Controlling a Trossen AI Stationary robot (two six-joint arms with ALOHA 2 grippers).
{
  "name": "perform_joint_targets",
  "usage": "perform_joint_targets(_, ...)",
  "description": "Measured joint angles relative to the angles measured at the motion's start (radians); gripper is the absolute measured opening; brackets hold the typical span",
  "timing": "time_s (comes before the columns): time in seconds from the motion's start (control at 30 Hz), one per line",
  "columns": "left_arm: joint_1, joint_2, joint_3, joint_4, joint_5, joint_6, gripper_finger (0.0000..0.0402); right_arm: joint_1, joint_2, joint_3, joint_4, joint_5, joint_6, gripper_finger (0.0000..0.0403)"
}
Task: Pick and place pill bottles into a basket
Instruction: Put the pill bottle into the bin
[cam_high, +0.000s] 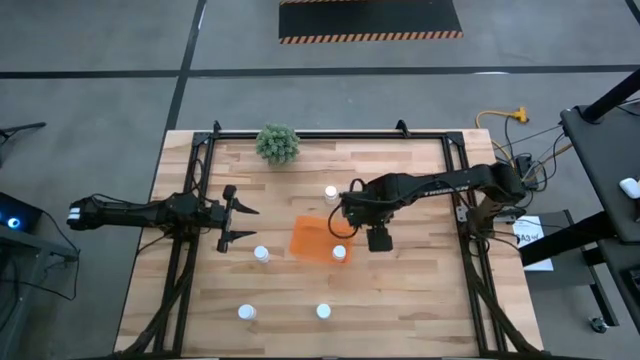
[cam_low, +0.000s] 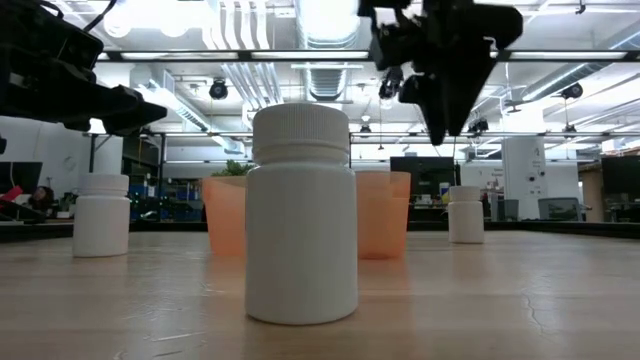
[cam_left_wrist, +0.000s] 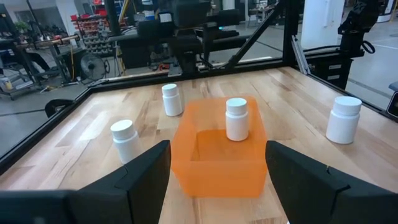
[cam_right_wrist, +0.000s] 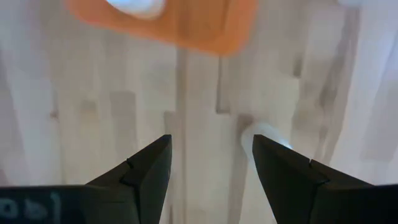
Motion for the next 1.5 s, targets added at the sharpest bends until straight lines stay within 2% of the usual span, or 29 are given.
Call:
perform_joint_targets(0.37, 0.0, -0.001, 0.0, 0.0, 0.0, 0.0, 0.0245, -0.123, -0.156, -0.213, 0.131, -0.001, -0.055, 0.0215)
perform_joint_targets(0.77, 0.0, -0.001, 0.0, 0.0, 0.0, 0.0, 0.0245, -0.201, -0.148, -0.297, 0.204, -0.003, -0.145, 0.0215)
perform_joint_targets(1.5, 0.0, -0.001, 0.0, -0.001, 0.0, 0.0, 0.0245, -0.206, -0.149, -0.376, 0.297, -0.003, -0.159, 0.0215)
